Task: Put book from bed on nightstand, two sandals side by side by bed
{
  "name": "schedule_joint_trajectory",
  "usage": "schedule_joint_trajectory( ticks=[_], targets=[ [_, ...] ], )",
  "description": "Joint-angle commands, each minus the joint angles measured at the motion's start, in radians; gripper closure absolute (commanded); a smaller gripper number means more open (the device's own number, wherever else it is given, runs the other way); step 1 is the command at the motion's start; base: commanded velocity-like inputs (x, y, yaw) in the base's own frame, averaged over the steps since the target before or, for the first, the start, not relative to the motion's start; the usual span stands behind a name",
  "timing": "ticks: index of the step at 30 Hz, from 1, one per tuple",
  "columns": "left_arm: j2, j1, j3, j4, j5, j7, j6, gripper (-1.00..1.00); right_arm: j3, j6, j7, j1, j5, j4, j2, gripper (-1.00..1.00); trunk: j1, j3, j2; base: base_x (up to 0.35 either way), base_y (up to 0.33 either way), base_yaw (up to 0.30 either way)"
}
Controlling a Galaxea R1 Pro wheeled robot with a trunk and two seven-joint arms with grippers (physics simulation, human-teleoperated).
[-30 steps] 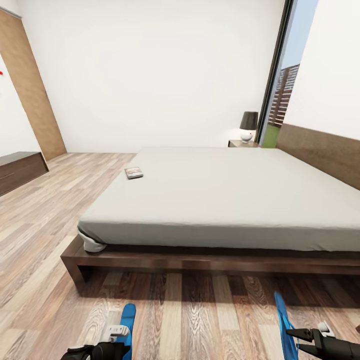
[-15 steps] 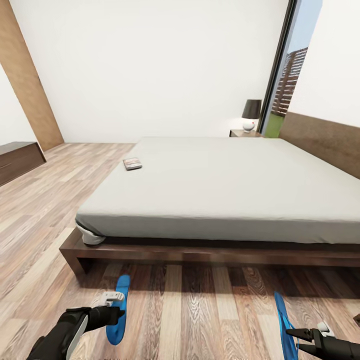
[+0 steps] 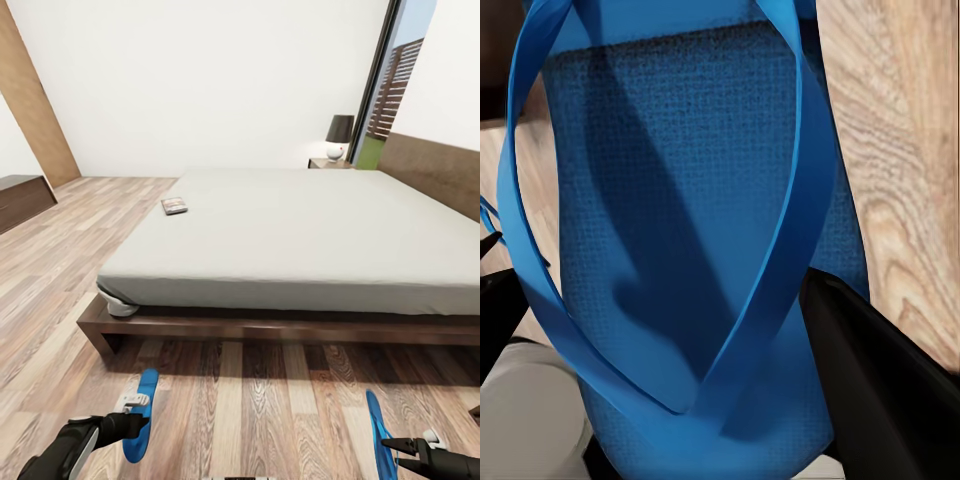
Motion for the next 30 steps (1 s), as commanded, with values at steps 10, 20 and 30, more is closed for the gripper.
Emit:
schedule_joint_trajectory(
  ticks=[10, 20, 30],
  targets=[
    [-0.003, 0.000, 0.006, -0.001, -0.006, -0.007, 0.004, 1.00, 0.005, 0.008, 0.000, -0.001, -0.009, 0.000, -0.001, 1.00, 0.004, -0.040, -0.003, 0.000, 0.000, 0.000],
    [-0.004, 0.000, 0.005, -0.001, -0.006, -0.007, 0.003, 1.00, 0.005, 0.008, 0.000, -0.001, -0.007, 0.000, 0.001, 1.00, 0.009, -0.078, -0.005, 0.000, 0.000, 0.000],
    [-0.004, 0.000, 0.005, -0.001, -0.006, -0.007, 0.003, 1.00, 0.005, 0.008, 0.000, -0.001, -0.007, 0.000, 0.001, 1.00, 0.013, -0.117, -0.007, 0.000, 0.000, 0.000]
  ],
)
